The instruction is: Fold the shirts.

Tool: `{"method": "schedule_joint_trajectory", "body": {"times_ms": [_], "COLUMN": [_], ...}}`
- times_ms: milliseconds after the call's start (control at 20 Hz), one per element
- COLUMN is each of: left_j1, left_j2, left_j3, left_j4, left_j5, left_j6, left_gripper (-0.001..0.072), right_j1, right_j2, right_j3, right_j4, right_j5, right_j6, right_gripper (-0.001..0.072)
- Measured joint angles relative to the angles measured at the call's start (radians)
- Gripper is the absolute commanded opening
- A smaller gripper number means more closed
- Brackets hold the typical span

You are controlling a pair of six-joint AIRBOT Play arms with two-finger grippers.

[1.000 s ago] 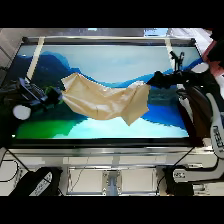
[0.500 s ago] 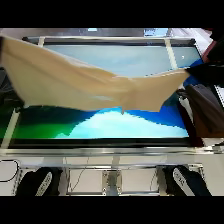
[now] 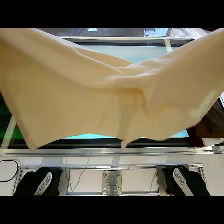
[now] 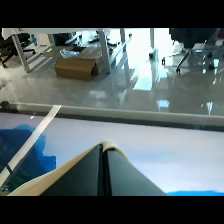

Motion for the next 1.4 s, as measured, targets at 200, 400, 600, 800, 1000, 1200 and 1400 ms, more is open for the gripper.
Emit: {"method": "schedule_joint_trajectory", "body": {"times_ms": [200, 400, 600, 800, 1000, 1200, 1400], "left_j1": [0.0, -0.005, -0.007, -0.007, -0.003, 0.029, 0.091], "left_j2": [-0.248, -0.552, -0.776, -0.878, -0.903, -0.83, -0.668], "left_j3": [0.004, 0.005, 0.005, 0.007, 0.065, 0.172, 0.198], "left_j4": [0.003, 0.022, 0.029, 0.0, -0.05, -0.053, 0.094], "left_j5": [-0.155, -0.207, -0.065, 0.083, 0.172, 0.168, 0.008], "left_j6": [0.006, 0.016, -0.038, -0.071, -0.082, -0.061, 0.013], "left_gripper": [0.0009, 0.0009, 0.0009, 0.017, 0.0692, 0.0691, 0.069], "right_j1": [0.047, 0.152, 0.265, 0.357, 0.39, 0.303, 0.146], "right_j2": [-0.267, -0.552, -0.785, -0.906, -0.927, -0.841, -0.698], "right_j3": [-0.026, -0.104, -0.147, -0.159, -0.163, -0.164, -0.166], "right_j4": [0.032, 0.012, -0.002, -0.006, -0.006, -0.027, -0.134], "right_j5": [0.033, -0.049, -0.296, -0.618, -0.8, -0.729, -0.451], "right_j6": [-0.016, -0.034, -0.02, 0.033, 0.054, 0.065, 0.069], "right_gripper": [0.0021, 0.0021, 0.0022, 0.0032, 0.0392, 0.0386, 0.0387]}}
